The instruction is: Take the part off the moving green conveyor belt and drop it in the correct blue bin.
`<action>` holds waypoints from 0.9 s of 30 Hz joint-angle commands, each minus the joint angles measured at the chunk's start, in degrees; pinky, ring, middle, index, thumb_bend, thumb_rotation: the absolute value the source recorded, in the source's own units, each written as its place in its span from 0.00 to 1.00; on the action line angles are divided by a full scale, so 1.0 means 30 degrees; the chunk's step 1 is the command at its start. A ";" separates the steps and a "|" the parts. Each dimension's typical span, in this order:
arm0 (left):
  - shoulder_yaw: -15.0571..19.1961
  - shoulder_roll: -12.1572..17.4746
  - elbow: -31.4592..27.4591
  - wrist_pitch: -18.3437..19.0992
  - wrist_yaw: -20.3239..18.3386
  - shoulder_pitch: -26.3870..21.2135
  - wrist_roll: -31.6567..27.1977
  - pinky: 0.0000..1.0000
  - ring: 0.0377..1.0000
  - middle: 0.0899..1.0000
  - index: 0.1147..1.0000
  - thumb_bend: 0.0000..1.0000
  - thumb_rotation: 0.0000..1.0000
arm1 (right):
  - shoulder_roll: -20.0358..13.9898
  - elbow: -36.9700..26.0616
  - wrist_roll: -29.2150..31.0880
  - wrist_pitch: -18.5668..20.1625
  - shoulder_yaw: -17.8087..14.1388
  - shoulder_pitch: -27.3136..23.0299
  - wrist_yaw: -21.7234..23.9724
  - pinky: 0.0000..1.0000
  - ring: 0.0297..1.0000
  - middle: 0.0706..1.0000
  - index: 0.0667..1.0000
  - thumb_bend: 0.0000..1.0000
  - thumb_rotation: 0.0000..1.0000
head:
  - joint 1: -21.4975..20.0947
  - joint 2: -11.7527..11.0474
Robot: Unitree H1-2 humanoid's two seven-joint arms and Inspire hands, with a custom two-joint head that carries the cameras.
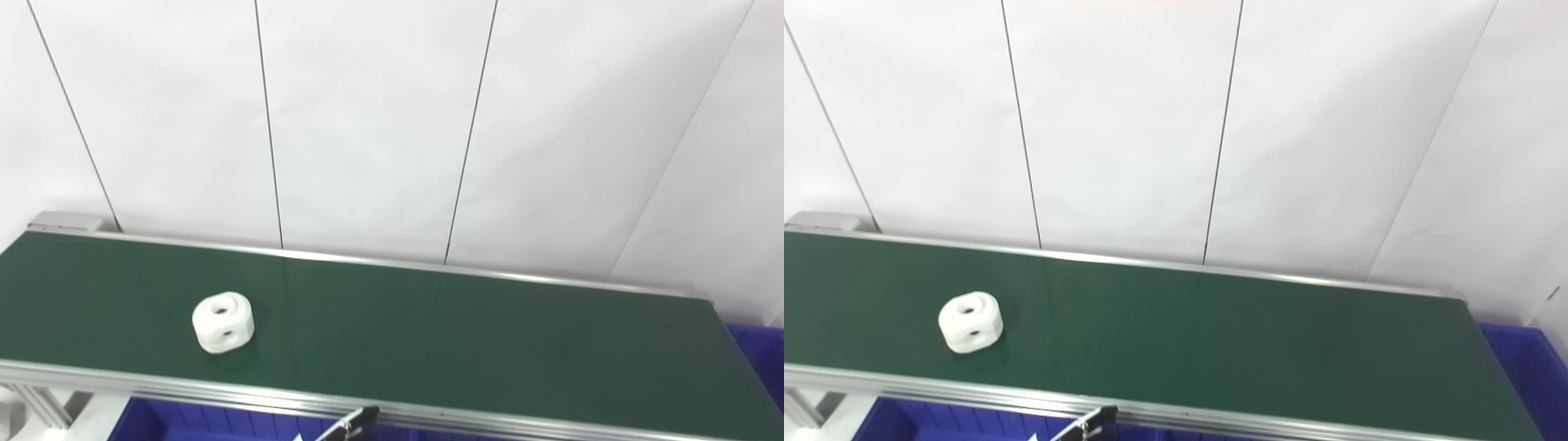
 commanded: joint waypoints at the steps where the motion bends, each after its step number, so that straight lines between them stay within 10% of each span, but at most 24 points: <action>1: 0.0032 0.0022 -0.0179 -0.0839 0.0383 -0.0271 -0.0044 0.77 0.87 0.92 0.88 0.85 0.31 | -0.0095 -0.0312 0.0142 -0.1168 0.0252 -0.0170 -0.0411 0.98 0.99 0.99 1.00 0.77 0.84 | 0.0058 -0.0031; 27: 0.1329 0.1593 -0.5235 0.0242 0.0488 -0.1933 -0.0371 0.79 0.87 0.90 0.87 0.89 0.29 | -0.0649 -0.0059 0.1809 -0.1171 0.0794 -0.0634 -0.0477 1.00 1.00 1.00 1.00 0.71 0.84 | 0.4049 0.0089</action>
